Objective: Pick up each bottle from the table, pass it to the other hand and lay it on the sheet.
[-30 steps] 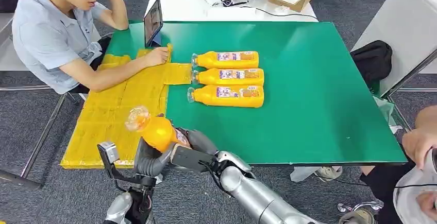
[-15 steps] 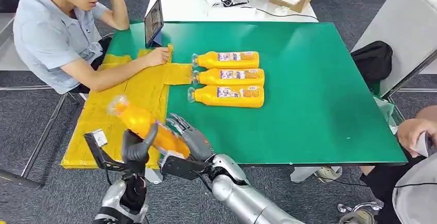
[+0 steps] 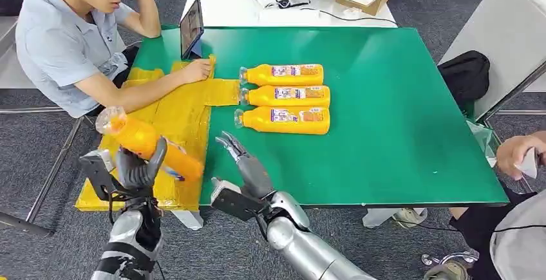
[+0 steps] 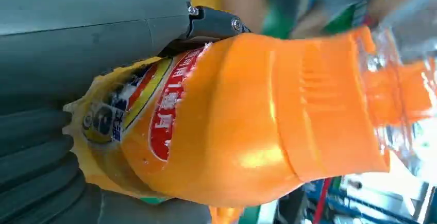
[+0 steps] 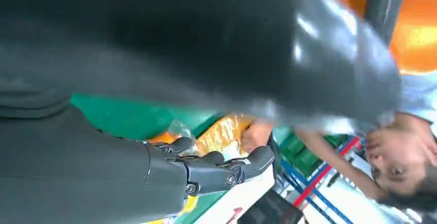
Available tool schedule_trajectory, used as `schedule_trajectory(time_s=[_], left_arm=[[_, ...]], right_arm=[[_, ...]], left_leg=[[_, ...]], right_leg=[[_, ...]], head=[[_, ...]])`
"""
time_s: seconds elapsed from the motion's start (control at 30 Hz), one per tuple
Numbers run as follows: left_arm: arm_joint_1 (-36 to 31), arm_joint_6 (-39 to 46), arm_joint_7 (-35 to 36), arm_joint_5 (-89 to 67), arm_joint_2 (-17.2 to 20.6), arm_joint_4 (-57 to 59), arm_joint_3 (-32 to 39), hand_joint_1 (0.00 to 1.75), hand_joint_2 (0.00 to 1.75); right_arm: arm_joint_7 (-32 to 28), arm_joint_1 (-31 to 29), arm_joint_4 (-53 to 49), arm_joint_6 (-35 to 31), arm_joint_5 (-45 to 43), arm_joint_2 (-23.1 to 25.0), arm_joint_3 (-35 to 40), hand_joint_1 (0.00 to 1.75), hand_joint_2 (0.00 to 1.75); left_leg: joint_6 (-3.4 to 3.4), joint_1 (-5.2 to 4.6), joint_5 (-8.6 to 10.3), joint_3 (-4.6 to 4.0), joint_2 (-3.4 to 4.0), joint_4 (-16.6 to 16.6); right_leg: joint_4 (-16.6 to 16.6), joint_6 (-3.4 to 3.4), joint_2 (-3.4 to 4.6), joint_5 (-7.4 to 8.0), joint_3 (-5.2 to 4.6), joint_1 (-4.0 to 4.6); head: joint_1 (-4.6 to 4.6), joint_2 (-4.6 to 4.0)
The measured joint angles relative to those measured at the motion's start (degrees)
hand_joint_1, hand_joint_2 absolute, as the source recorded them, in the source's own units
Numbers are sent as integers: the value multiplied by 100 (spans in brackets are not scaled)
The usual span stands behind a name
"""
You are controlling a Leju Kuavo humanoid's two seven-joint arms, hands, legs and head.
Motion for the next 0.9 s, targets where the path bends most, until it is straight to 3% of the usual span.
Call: schedule_trajectory(time_s=[0.13, 0.37, 0.7, 0.9], left_arm=[[-190, 539, -72, -1156, 81, 0, -59, 175, 175], [-616, 726, 186, -2857, 219, 186, -337, 175, 175], [-2004, 875, 1393, -5578, 527, 2473, -1003, 175, 175], [-2385, 648, 1781, -6122, 619, 3513, -1305, 175, 175]], right_arm=[[-125, 110, -188, -96, 2, 2, -86, 0, 0], [-269, 278, -582, -188, 2, -2, -215, 0, 0], [-223, 516, -1032, 155, 48, -70, -298, 0, 0], [-210, 599, -1130, 258, 52, -107, -300, 0, 0]], left_leg=[[0, 0, 0, -2, -1, 0], [0, 0, 1, -4, -5, 1], [-2, 0, 7, -2, 1, 2], [-3, 0, 6, -6, 2, 1]], right_leg=[[0, 0, 0, 0, -1, 0], [-1, 0, -3, 0, -4, 0], [3, 1, 1, 4, -5, 0], [3, 1, 1, 2, -7, 0]], head=[[0, 0], [-2, 0], [-2, 0], [-2, 0]])
